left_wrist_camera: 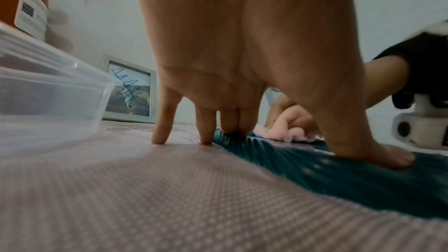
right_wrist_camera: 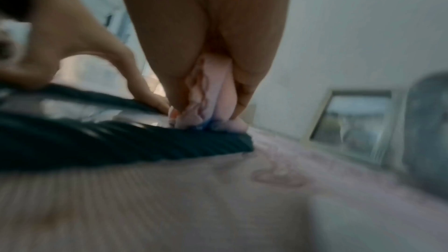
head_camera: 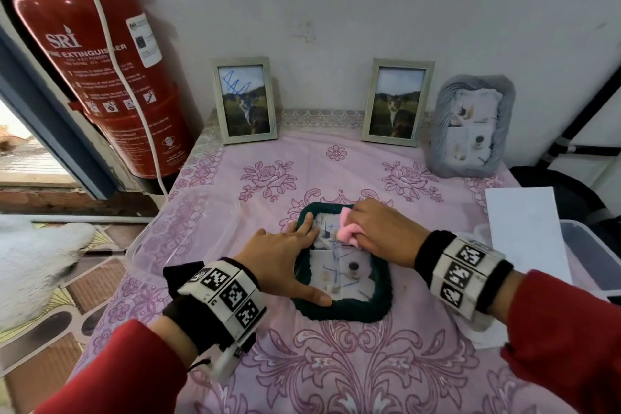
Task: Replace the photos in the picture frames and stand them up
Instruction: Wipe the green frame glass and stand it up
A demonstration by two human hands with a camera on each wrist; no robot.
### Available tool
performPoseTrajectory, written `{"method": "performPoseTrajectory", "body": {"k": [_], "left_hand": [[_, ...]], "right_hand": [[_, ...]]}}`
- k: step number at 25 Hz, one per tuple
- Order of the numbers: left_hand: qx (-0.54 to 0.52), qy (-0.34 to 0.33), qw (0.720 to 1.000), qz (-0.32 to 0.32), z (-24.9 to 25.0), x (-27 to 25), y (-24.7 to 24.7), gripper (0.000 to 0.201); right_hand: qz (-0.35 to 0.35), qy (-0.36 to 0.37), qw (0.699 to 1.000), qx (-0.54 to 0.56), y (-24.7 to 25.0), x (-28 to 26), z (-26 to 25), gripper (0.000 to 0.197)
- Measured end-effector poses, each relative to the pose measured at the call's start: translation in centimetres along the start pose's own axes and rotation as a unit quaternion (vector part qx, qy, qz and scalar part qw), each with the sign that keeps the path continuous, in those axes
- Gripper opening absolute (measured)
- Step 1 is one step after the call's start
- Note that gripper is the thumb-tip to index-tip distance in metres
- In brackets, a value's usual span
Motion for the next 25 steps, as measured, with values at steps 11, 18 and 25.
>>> {"method": "performPoseTrajectory", "body": {"k": [11, 18, 25], "left_hand": [[0.005, -0.003, 1.000, -0.003, 0.1, 0.1, 0.0, 0.120], [0.004, 0.008, 1.000, -0.010, 0.4, 0.2, 0.1, 0.119], [0.000, 0.008, 1.000, -0.014, 0.2, 0.0, 0.0, 0.120]], "right_hand": [[0.028, 0.098, 0.995, -0.004, -0.6, -5.9, -4.4, 0.028], [-0.003, 0.005, 1.000, -0.008, -0.5, -0.3, -2.0, 0.027], [0.022, 0.071, 0.997, 0.012, -0.9, -5.4, -3.5, 0.029]]}}
Point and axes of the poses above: each hand's wrist, its own x-axis towards the middle knuckle, its own y-axis out of the back of the hand, z = x × y, the point moved 8 cm from there along x, towards the middle knuckle, and after that the axes turned 15 degrees about -x, right-handed, at the moved point
